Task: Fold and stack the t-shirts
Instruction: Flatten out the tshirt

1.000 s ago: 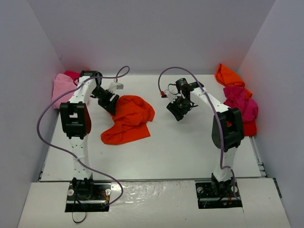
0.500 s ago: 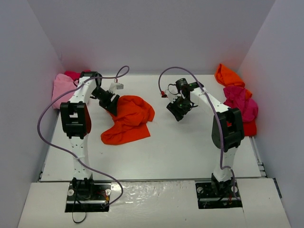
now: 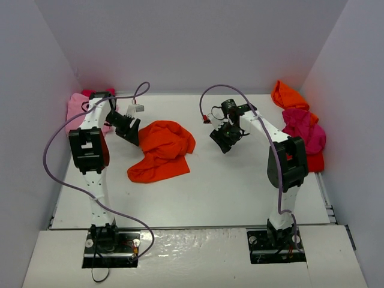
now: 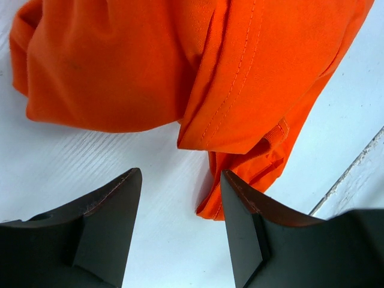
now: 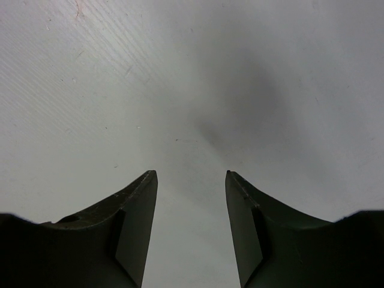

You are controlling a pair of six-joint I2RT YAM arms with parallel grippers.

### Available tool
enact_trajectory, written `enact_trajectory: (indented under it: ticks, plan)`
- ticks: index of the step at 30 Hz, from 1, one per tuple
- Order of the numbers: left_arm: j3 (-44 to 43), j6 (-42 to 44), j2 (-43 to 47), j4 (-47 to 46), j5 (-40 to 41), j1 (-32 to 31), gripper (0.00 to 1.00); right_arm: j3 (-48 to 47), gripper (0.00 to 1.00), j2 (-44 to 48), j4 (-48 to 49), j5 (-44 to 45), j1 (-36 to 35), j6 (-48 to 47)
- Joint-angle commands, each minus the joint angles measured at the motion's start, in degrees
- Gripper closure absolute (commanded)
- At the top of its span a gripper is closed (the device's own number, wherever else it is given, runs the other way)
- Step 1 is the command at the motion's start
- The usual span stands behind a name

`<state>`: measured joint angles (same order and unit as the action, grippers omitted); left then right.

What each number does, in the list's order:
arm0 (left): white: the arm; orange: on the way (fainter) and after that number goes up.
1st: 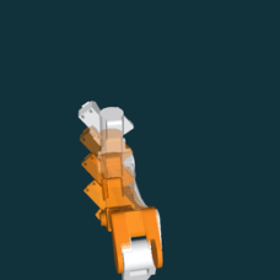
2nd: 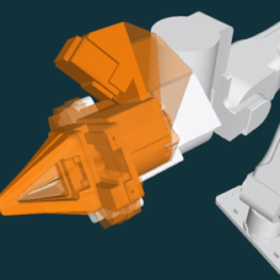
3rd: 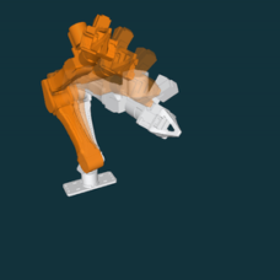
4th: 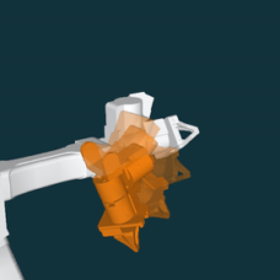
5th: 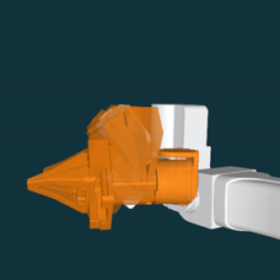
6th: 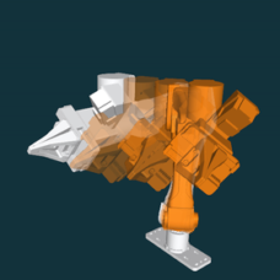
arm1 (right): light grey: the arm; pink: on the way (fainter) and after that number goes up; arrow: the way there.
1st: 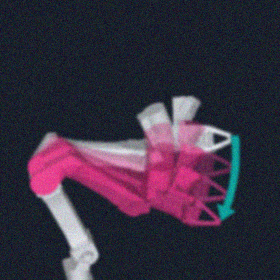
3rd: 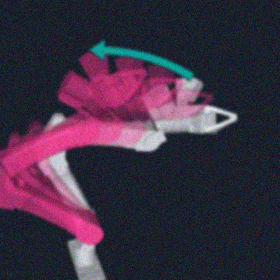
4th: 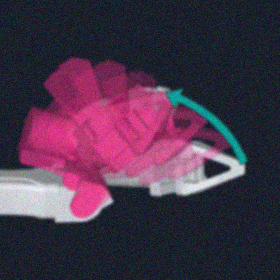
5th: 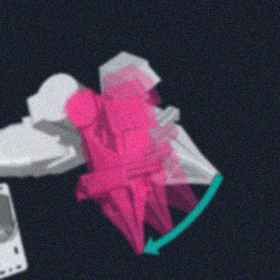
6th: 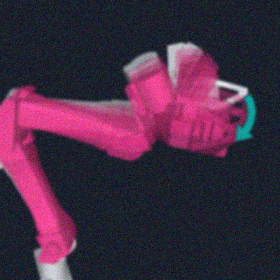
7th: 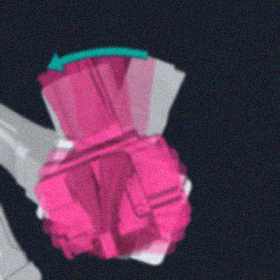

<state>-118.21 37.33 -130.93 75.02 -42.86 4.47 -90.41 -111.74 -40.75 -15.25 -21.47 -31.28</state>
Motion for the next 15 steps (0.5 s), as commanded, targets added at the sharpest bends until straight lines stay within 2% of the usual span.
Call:
enact_trajectory:
  ticks: [1,15]
  plan:
    - [-2.65,2.32,0.22,4.11,-4.37,-0.43,0.48,-0.99,0.54,2.76,-0.46,0.73,-0.50,1.05]
    - [-6.16,4.95,-3.32,8.70,-9.15,-0.55,0.48,-0.91,0.54,2.36,-0.28,1.31,-1.29,1.92]
